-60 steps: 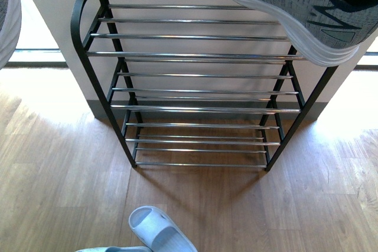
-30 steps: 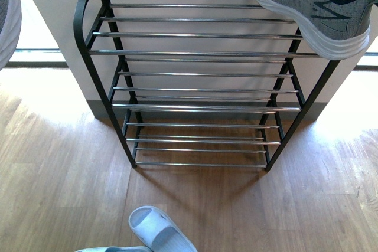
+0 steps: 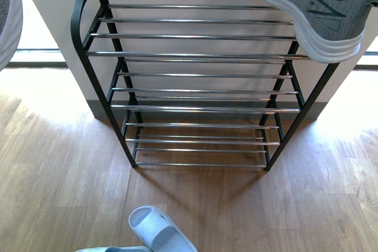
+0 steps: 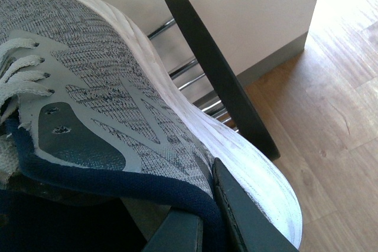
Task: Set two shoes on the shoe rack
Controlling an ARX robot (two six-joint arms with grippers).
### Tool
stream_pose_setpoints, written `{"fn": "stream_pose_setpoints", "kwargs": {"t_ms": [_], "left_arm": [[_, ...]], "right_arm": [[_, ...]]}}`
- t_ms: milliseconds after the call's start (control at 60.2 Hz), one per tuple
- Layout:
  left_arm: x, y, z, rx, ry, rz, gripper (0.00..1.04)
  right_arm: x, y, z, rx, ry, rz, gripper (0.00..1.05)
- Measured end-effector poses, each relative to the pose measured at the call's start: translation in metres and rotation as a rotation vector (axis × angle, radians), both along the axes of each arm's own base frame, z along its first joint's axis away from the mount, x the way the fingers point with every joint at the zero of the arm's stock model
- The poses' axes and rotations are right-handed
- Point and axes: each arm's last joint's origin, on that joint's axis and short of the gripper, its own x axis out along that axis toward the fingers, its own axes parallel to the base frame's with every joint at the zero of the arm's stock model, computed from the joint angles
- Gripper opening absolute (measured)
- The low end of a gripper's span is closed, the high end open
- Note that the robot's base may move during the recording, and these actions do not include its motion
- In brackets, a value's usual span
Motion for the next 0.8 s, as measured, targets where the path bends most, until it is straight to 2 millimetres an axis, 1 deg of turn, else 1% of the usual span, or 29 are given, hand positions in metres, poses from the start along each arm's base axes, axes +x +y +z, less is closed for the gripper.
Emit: {"fn": "stream_pose_setpoints", "kwargs": {"t_ms": [133, 233, 316, 415, 532, 681, 798], "left_arm": [[0.0, 0.0, 0.0, 0.0, 0.0, 0.0, 0.02], [0.0, 0.0, 0.0, 0.0, 0.0, 0.0, 0.02], [0.0, 0.0, 0.0, 0.0, 0.0, 0.0, 0.02], [0.0, 0.0, 0.0, 0.0, 0.0, 0.0, 0.02], [0.0, 0.0, 0.0, 0.0, 0.0, 0.0, 0.02], [0.0, 0.0, 0.0, 0.0, 0.0, 0.0, 0.02], [0.0, 0.0, 0.0, 0.001, 0.0, 0.001, 0.02]], "right_arm": [[0.0, 0.013, -0.003, 0.022, 0.029, 0.011, 0.01], [0.01, 0.023, 0.001, 0.025, 0.019, 0.019, 0.01], [0.018, 0.026, 0.003, 0.013, 0.018, -0.008, 0.01], [0.029, 0.025, 0.004, -0.021, 0.025, -0.08, 0.01], [0.042, 0.017, -0.001, -0.074, 0.041, -0.167, 0.01], [0.058, 0.012, -0.002, -0.084, 0.085, -0.212, 0.01], [0.061, 0.009, 0.0, -0.044, 0.094, -0.221, 0.01]]}}
